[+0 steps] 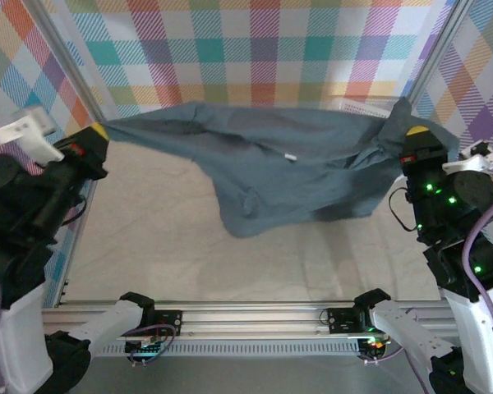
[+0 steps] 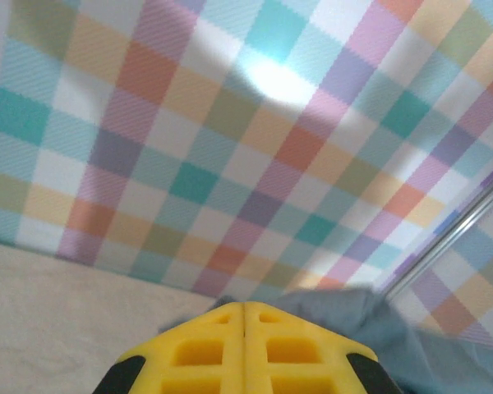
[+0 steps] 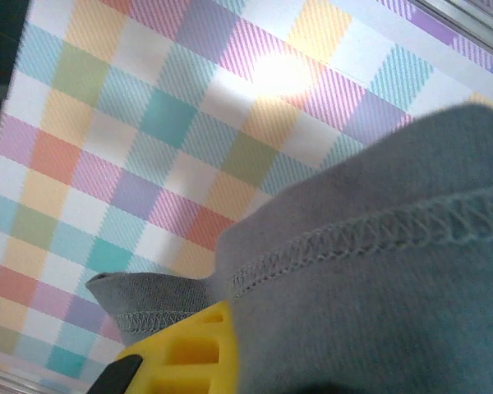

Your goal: Fold the inside-out t-shirt

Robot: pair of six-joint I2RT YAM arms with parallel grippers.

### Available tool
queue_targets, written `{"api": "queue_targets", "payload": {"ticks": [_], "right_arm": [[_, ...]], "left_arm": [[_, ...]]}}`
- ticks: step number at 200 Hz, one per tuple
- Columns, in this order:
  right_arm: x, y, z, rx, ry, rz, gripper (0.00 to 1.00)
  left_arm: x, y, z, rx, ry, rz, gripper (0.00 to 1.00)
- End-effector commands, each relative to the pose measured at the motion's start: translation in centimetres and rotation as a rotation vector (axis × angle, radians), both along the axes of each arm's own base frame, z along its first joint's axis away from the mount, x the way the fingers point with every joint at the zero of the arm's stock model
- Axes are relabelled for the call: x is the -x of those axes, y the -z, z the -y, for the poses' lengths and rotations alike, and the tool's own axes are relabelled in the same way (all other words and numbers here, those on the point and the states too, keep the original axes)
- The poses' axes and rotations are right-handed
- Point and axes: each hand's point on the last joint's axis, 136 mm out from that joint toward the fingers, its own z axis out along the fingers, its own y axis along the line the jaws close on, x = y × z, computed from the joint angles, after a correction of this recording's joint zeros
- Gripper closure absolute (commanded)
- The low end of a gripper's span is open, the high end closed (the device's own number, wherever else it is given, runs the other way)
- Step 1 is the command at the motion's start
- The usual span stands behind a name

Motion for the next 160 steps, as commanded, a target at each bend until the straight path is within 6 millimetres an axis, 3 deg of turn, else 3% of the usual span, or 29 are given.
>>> {"api": "queue_targets", "payload": {"ticks": [1,17,35,49,75,90,104,126,134,142,154,160], "right_arm": [[2.7,-4.8,1.2,-0.047,0.009,0.171,0.94],[3.8,-6.2,1.8,-0.099,0.010,0.221,0.94],[3.3,-5.4,3.0,-0.145,0.087,0.181,1.00],[1.8,-4.0,3.1,-0.112,0.134,0.077,0.99],[-3.2,-0.1,2.4,0.010,0.235,-0.117,0.98],[-6.8,3.1,1.4,0.103,0.267,-0.247,1.00],[-10.3,7.2,0.3,0.147,0.269,-0.380,1.00],[-16.0,14.6,-1.9,0.149,0.194,-0.567,1.00],[-18.3,16.6,-2.8,0.169,0.155,-0.597,0.96],[-20.6,18.3,-3.5,0.197,0.117,-0.626,0.88],[-23.5,20.0,-4.3,0.271,0.044,-0.671,0.63],[-24.5,20.4,-4.7,0.325,-0.002,-0.687,0.50]], "left_arm": [[0.6,-0.6,-1.5,-0.053,-0.074,0.015,1.00],[1.4,-1.9,-2.2,-0.045,-0.102,0.051,1.00],[0.5,-1.5,-4.0,-0.064,-0.222,0.004,1.00],[-1.5,-0.7,-4.9,-0.114,-0.307,-0.055,1.00],[-7.7,1.7,-3.6,-0.207,-0.335,-0.155,1.00],[-12.7,4.5,-2.2,-0.256,-0.315,-0.223,1.00],[-18.0,8.5,-1.5,-0.265,-0.281,-0.309,1.00],[-25.6,15.8,-2.4,-0.183,-0.257,-0.481,1.00],[-28.1,18.1,-3.3,-0.175,-0.277,-0.509,1.00],[-30.3,20.1,-4.2,-0.155,-0.289,-0.532,1.00],[-33.1,22.1,-4.8,-0.123,-0.251,-0.543,1.00],[-33.8,22.8,-5.1,-0.110,-0.246,-0.553,0.86]]}}
